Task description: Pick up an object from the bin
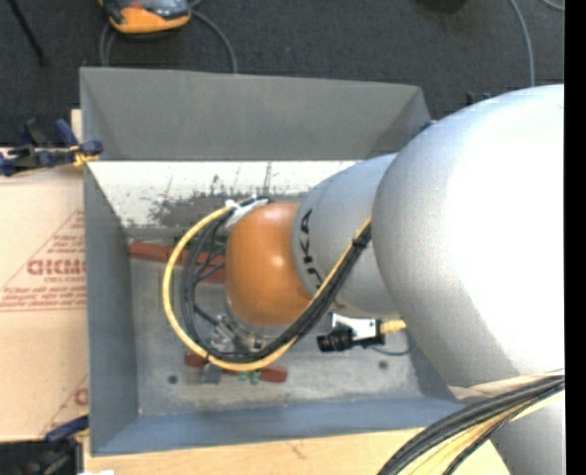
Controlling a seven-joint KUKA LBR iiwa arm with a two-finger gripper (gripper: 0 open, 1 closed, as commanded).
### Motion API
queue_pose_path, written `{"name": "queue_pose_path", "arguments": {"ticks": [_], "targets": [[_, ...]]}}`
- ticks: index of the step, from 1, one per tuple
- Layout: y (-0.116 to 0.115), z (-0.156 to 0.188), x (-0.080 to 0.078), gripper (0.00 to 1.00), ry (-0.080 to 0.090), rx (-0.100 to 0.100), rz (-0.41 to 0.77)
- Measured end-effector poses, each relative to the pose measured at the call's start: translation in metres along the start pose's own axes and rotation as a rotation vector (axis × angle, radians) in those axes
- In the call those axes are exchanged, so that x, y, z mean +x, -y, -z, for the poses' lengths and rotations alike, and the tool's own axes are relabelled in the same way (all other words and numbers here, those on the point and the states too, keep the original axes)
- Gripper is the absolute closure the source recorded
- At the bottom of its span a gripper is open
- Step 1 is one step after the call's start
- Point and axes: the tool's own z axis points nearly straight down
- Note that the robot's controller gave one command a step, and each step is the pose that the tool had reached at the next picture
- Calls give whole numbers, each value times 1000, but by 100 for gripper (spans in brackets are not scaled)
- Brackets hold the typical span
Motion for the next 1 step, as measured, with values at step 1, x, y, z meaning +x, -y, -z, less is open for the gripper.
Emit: {"name": "queue_pose_path", "arguments": {"ticks": [1], "targets": [[0,0,0,100,0,0,-2]]}}
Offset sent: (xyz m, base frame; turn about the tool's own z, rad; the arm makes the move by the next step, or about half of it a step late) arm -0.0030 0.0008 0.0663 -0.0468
